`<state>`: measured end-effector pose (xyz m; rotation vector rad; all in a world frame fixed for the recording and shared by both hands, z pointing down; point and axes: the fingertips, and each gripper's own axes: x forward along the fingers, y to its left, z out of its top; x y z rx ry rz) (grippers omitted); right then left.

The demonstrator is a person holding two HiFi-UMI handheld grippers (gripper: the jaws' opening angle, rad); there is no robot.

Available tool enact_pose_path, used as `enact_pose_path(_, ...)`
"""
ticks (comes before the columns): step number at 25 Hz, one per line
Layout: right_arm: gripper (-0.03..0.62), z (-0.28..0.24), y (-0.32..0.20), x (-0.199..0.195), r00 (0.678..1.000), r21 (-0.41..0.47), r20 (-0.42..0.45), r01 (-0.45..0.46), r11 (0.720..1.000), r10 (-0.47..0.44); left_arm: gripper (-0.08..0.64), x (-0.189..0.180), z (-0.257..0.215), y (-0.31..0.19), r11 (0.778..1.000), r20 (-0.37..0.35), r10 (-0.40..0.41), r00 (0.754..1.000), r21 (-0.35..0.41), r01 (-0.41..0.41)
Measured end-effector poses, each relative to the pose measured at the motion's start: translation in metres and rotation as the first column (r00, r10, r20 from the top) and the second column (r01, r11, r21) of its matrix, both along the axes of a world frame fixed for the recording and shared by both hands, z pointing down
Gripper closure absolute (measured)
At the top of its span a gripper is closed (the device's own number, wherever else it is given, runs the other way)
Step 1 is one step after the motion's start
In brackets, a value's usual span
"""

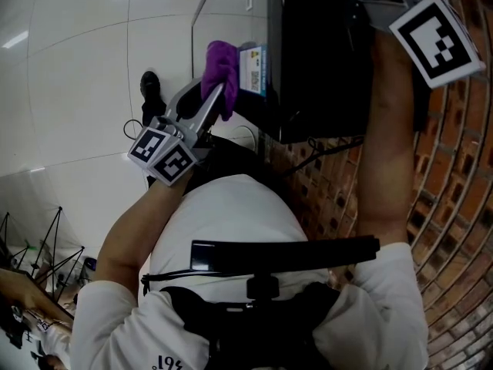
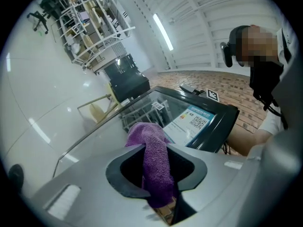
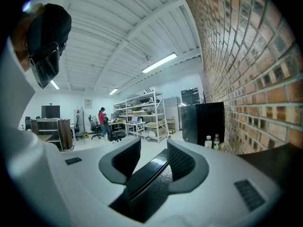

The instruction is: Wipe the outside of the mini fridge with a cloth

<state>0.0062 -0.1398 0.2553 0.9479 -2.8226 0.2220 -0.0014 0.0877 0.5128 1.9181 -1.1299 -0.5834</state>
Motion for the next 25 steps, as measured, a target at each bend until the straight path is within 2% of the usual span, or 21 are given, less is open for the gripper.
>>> enact_pose_path(6, 0.426, 0.0, 0.0, -0.001, 1.0, 0.0, 0.0, 0.004, 1.0, -0.004, 0.454, 0.0, 0.04, 0.0, 0.997, 0.026, -0.003, 1.0, -0.074, 0.005)
enact_pose_path(16, 0.426, 0.002, -0.001, -0.002, 1.0, -0.004, -0.003, 0.008, 1.0, -0.008, 0.454, 0.001, 0.09, -0.002, 0.991, 0.118, 0.015, 0.993, -0.131, 0.0)
enact_pose_path(25, 0.426, 0.002, -0.001, -0.002, 1.0, -0.006, -0.003, 0.008, 1.0, -0.008, 0.454, 0.002, 0.139, -0.004, 0.981, 0.219, 0.053, 0.974, -0.196, -0.009)
